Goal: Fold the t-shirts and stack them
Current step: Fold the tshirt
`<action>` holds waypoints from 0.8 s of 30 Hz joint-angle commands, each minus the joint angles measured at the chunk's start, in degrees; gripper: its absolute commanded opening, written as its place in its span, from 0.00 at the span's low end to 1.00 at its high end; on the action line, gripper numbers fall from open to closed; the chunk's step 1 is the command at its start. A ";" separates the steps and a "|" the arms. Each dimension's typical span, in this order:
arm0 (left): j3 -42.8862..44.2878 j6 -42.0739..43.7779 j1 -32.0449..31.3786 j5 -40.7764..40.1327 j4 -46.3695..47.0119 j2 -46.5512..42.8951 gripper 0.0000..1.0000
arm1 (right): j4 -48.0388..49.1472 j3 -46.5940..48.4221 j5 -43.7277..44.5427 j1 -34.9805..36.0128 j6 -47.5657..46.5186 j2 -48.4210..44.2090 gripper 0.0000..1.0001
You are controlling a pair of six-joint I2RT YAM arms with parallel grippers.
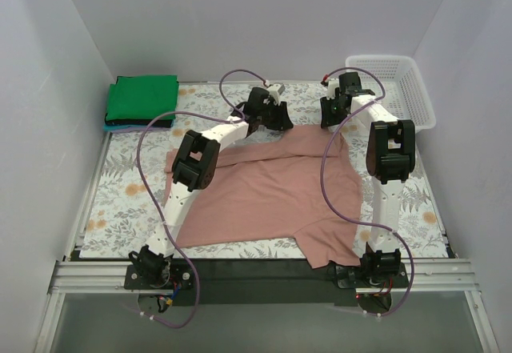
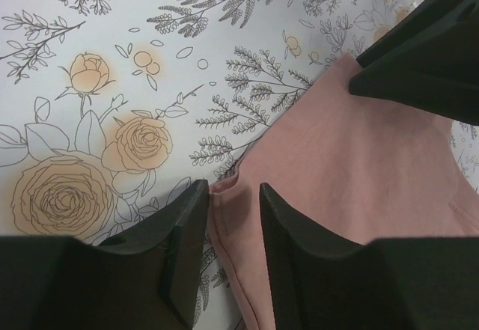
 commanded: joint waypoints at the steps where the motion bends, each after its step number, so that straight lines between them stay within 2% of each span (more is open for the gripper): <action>1: 0.70 0.85 -0.94 -0.94 -4.84 2.88 0.32 | 1.51 -0.18 -2.29 0.29 0.17 0.09 0.31; 3: 0.96 0.68 -1.12 -1.12 -4.75 3.06 0.26 | 1.51 -0.18 -3.34 0.37 0.17 -0.26 0.24; 4: 0.97 0.59 -1.21 -1.29 -4.84 2.97 0.23 | 1.51 -0.09 -3.61 0.29 0.17 -0.35 0.16; 7: 1.32 0.59 -1.21 -2.26 -4.75 2.79 0.12 | 1.51 0.26 -4.14 0.29 0.17 -0.96 0.01; 11: 2.11 1.99 -1.21 -3.05 -5.10 2.36 0.00 | 1.51 0.44 -4.75 0.37 0.26 -2.19 0.01; 17: 2.37 3.57 -0.77 -3.23 -5.37 -0.89 0.00 | 1.51 0.26 -6.51 0.29 0.26 -6.32 0.01; 24: -5.00 5.16 -0.24 -0.60 -4.41 -10.46 0.00 | 0.20 -2.72 -9.06 0.02 -0.97 -13.61 0.01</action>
